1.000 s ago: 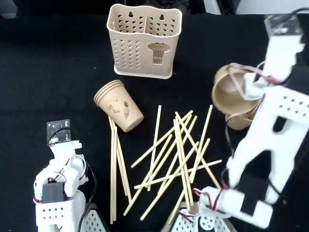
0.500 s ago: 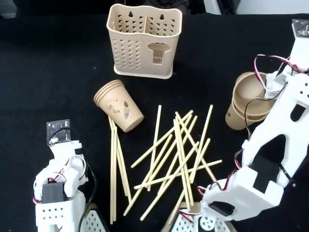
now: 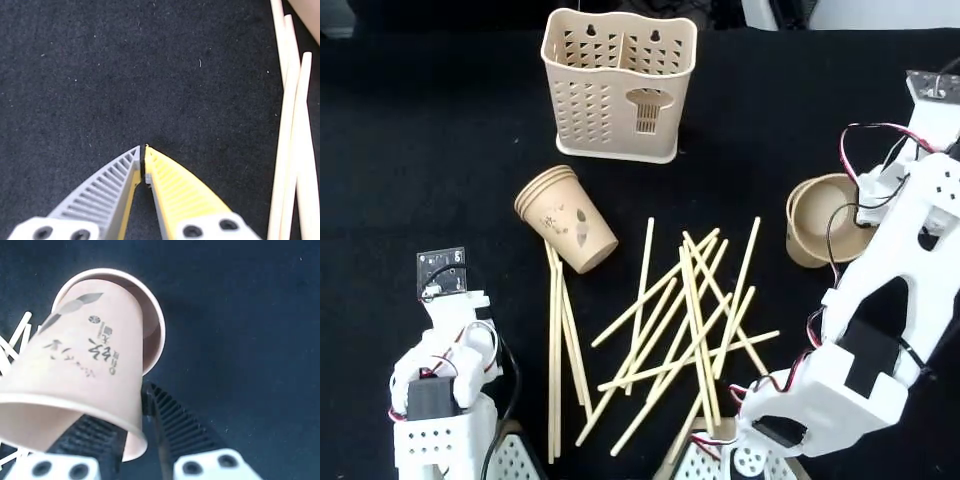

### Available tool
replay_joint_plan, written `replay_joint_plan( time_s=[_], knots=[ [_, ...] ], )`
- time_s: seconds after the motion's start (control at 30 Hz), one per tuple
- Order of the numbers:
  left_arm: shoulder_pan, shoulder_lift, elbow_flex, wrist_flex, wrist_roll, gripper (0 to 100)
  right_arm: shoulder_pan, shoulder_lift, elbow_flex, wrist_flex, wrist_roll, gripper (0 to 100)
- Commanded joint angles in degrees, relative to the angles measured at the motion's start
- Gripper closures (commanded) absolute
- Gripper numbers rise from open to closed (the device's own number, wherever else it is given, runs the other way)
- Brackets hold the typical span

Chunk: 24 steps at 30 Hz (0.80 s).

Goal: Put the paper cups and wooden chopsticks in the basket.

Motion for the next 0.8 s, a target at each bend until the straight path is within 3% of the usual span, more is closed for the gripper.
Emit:
replay_joint_plan(
  time_s=[0.0,0.17,0.3,0.77],
  knots=[
    [0.0,-0.1,0.7,-0.1,-0.6,97,0.5,-0.5,-0.2,0.0,0.5,98.6],
    [0.0,-0.1,0.7,-0.1,-0.6,97,0.5,-0.5,-0.2,0.1,0.5,96.8],
    [0.0,-0.1,0.7,-0.1,-0.6,97,0.5,-0.9,-0.3,0.1,0.1,84.5],
    [0.0,-0.1,0.7,-0.1,-0.6,97,0.1,-0.9,-6.4,-1.3,0.1,88.1]
  ],
)
